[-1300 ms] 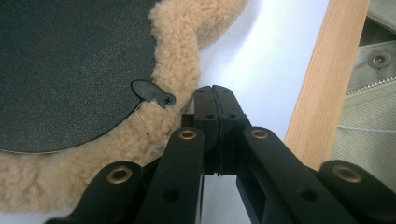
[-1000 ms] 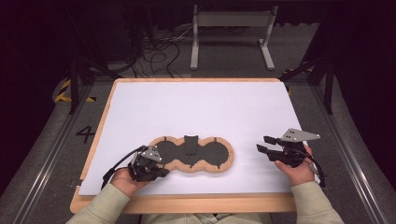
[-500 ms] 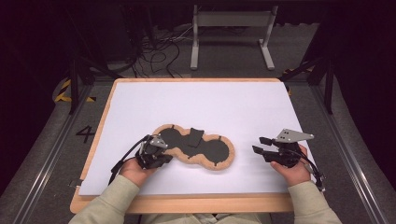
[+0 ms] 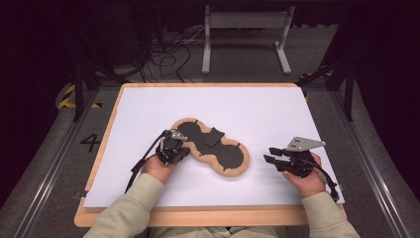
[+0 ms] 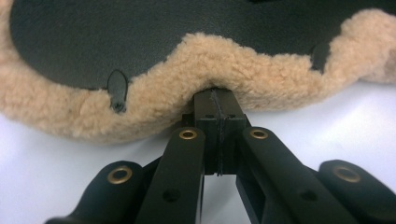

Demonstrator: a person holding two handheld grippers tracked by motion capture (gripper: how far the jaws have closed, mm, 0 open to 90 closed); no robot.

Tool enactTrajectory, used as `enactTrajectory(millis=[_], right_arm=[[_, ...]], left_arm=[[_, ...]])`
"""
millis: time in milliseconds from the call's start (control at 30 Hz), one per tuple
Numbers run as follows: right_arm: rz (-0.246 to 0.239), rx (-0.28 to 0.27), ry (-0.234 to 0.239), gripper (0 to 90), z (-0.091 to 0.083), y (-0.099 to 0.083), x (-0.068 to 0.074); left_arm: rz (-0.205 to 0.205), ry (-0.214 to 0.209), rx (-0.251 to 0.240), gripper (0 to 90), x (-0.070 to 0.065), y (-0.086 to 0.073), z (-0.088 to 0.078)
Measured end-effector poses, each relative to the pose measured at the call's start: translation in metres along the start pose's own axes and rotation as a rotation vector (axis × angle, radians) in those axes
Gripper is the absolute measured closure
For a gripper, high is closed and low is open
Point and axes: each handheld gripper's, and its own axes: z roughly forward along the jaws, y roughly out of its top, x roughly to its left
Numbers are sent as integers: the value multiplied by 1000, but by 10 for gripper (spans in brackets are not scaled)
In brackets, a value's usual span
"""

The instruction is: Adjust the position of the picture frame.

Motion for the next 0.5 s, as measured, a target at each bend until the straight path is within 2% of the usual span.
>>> enactTrajectory(millis=[100, 267, 333, 367, 500], right_arm=[[18, 28, 20, 750, 5, 4, 0], [21, 64, 20, 882, 13, 15, 2], [23, 71, 21, 896, 16, 17, 2], [33, 91, 14, 899, 24, 22, 2], [44, 106, 3, 900, 37, 30, -1]], left_arm=[[-8, -16, -5, 884, 2, -1, -2], [-24, -56, -53, 834, 4, -7, -18], [-18, -67, -63, 816, 5, -9, -22], [-28, -73, -74, 810, 6, -13, -26], [-46, -75, -85, 801, 9, -20, -34]])
